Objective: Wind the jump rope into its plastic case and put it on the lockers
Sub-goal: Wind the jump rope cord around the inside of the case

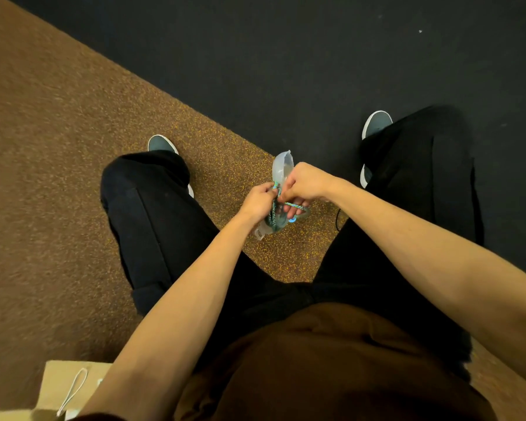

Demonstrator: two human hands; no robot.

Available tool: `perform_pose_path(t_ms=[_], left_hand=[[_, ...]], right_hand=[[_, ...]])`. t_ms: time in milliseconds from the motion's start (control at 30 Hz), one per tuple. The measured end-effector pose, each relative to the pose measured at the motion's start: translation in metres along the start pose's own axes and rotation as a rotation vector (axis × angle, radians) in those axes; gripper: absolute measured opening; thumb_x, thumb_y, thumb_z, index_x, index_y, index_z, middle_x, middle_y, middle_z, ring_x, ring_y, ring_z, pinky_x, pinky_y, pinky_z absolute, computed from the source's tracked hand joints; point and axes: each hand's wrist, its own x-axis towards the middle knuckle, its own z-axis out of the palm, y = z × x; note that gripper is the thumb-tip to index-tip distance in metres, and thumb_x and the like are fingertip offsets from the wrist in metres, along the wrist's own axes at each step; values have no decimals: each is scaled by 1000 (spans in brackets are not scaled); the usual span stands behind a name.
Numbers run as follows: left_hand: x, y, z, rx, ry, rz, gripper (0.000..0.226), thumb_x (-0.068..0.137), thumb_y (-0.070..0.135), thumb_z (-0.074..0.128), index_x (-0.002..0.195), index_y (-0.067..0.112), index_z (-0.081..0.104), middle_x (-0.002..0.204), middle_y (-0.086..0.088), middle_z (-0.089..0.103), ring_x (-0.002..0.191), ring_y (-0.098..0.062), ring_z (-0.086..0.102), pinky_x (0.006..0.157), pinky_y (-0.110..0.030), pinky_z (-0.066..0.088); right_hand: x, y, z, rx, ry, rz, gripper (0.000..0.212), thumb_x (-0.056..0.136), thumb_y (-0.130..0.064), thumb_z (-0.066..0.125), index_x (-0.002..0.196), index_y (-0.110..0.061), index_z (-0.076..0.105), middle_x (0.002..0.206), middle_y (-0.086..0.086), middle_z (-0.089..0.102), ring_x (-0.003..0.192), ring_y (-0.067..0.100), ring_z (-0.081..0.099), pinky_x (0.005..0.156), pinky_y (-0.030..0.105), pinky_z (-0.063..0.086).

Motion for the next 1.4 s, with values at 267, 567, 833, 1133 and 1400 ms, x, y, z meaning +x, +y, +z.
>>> perform_pose_path(t_ms=[267,567,833,1133,1400], left_hand=[[-6,6,0,-197,47,-23,29,94,3,43,78,18,62,74,-6,61,69,-19,53,67,-34,43],[-12,20,2,-408,44,-103,21,87,1,49,81,13,64,74,-9,65,69,-27,59,64,-36,49],[-17,23,0,-456,36,-100,21,94,-1,41,88,8,58,75,-11,61,62,-23,58,43,-26,49],[-13,23,-4,-603,88,-148,23,97,-1,36,95,7,57,83,-11,63,71,-19,61,68,-31,53],[-12,33,-14,-823,163,-178,24,99,3,31,84,6,49,68,-10,48,61,-19,49,63,-32,45]], right_hand=[[1,-3,9,5,12,-65,18,91,2,57,74,0,63,71,18,68,49,15,68,50,26,56],[-1,-2,11,0,66,-57,28,89,-5,64,63,-6,56,64,20,67,45,18,66,43,26,51],[-6,-6,12,16,47,-97,24,92,-2,60,68,-2,59,65,18,66,43,13,65,45,25,53],[-10,-9,11,54,-2,-59,13,92,-8,62,91,5,65,71,16,68,46,12,67,43,20,51],[-5,-8,8,165,172,-94,23,84,-13,74,72,-3,56,62,16,67,41,19,64,35,24,46]])
